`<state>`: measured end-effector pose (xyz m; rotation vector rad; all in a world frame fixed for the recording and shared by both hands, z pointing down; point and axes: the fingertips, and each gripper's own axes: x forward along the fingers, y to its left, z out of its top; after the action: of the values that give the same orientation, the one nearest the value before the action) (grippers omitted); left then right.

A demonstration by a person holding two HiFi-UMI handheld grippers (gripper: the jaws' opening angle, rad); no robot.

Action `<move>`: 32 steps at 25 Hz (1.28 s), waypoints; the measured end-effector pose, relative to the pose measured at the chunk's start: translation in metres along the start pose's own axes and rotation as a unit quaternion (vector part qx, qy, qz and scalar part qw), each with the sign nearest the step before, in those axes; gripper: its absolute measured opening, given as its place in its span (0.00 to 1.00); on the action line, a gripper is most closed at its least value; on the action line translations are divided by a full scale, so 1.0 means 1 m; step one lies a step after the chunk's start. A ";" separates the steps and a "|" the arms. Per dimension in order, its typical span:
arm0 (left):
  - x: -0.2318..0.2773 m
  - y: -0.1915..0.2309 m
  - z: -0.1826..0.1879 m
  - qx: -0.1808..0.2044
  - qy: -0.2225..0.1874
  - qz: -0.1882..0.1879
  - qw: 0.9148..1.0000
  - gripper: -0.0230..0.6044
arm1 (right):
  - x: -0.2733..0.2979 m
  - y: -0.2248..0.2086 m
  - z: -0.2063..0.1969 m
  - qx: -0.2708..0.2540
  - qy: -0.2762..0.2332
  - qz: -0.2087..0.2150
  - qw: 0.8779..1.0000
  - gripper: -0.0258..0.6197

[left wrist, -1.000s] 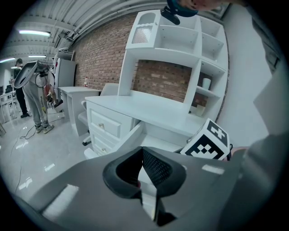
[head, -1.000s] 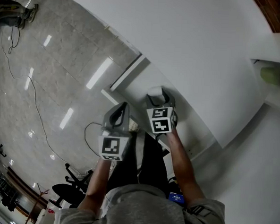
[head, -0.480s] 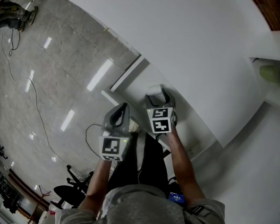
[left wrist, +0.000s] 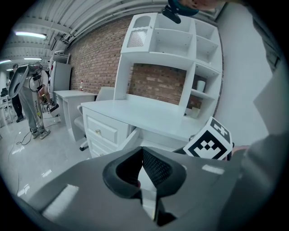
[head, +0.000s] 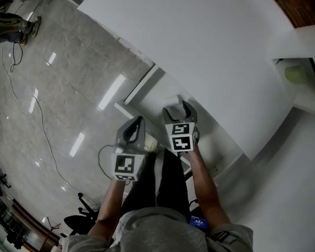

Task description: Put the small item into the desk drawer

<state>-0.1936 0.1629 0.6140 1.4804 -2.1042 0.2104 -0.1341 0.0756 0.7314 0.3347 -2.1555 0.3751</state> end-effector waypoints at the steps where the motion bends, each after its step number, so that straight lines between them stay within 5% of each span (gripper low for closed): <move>1: -0.002 0.000 0.004 0.002 -0.003 -0.002 1.000 0.06 | -0.004 0.001 0.003 0.003 -0.004 -0.001 1.000 0.54; 15: -0.041 -0.019 0.066 0.043 -0.055 -0.032 0.997 0.05 | -0.099 0.011 0.051 0.024 -0.089 -0.037 0.995 0.42; 32: -0.114 -0.076 0.174 0.091 -0.142 -0.071 0.983 0.06 | -0.259 0.024 0.118 0.010 -0.228 -0.077 0.970 0.28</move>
<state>-0.1580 0.1533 0.3961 1.8552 -2.2358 0.1466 -0.0843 0.0783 0.4503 0.6487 -2.5516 0.2467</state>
